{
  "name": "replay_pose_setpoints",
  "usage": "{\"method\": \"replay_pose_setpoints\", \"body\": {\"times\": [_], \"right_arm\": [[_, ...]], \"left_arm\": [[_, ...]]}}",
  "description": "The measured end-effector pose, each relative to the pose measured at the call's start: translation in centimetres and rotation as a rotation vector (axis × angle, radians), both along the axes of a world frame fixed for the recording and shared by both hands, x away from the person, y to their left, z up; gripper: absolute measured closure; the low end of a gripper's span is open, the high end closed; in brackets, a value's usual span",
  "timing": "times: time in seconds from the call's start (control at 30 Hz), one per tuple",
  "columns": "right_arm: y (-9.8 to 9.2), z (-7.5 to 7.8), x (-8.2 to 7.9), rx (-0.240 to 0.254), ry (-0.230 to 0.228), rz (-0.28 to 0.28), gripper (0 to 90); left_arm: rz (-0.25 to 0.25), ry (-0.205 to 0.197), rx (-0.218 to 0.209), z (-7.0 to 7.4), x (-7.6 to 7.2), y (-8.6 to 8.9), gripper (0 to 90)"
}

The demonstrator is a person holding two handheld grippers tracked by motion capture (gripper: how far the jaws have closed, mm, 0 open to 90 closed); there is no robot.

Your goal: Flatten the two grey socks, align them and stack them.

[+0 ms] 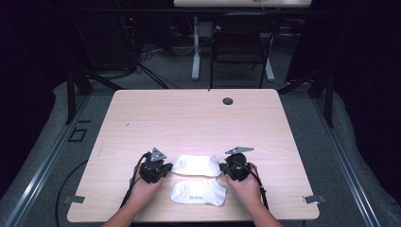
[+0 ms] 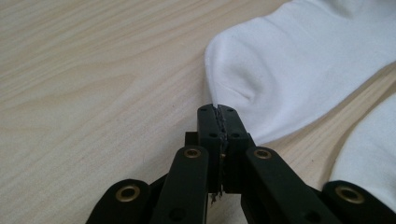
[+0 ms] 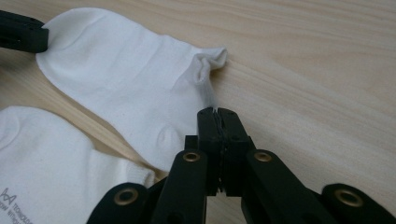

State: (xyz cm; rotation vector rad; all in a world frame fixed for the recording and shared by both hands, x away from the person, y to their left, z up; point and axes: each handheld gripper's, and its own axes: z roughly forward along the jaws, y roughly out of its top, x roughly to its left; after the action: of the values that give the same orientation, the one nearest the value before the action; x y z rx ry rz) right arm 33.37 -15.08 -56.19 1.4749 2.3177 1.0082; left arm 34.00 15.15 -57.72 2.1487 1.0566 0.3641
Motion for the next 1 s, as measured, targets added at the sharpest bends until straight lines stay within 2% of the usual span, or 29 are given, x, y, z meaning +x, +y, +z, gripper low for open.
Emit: {"method": "replay_pose_setpoints", "body": {"times": [0.23, 0.27, 0.37, 0.4, 0.43, 0.57, 0.7, 0.77, 0.87, 1.0], "right_arm": [[-0.4, -0.7, 0.2, 0.001, 0.017, -0.013, 88.8], [-0.5, -0.8, 0.2, 0.011, 0.019, -0.021, 88.4], [-0.6, -0.6, 0.1, 0.027, 0.016, -0.026, 84.4], [-0.7, -0.6, 0.1, 0.029, 0.019, -0.021, 83.1], [-0.7, -0.6, 0.1, 0.032, 0.018, -0.017, 81.6], [-0.8, -0.5, -0.2, 0.055, -0.016, -0.013, 76.2], [-0.9, -0.3, -0.6, 0.035, -0.042, -0.004, 73.5], [-0.9, -0.3, -0.8, 0.037, -0.059, 0.010, 70.9], [-0.8, -0.2, -0.9, 0.039, -0.080, 0.000, 66.2], [-0.7, -0.3, -0.5, 0.066, -0.082, 0.010, 61.0]], "left_arm": [[-0.011, 0.006, -0.010, 0.0, -0.3, -0.2, 89.5], [-0.009, 0.017, -0.026, 0.1, -0.4, -0.2, 89.3], [-0.009, 0.020, -0.031, 0.1, -0.4, -0.2, 87.7], [-0.008, 0.038, -0.055, 0.1, -0.4, -0.1, 86.3], [-0.007, 0.037, -0.051, 0.1, -0.5, 0.0, 86.2], [-0.008, 0.033, -0.049, 0.2, -0.5, 0.0, 85.4], [-0.008, 0.015, -0.051, 0.4, -0.6, 0.2, 82.2], [-0.004, 0.012, -0.058, 0.5, -0.6, 0.3, 81.3], [0.007, 0.004, -0.075, 0.5, -0.5, 0.5, 78.9], [0.014, -0.001, -0.081, 0.7, -0.2, 0.7, 74.0]]}}
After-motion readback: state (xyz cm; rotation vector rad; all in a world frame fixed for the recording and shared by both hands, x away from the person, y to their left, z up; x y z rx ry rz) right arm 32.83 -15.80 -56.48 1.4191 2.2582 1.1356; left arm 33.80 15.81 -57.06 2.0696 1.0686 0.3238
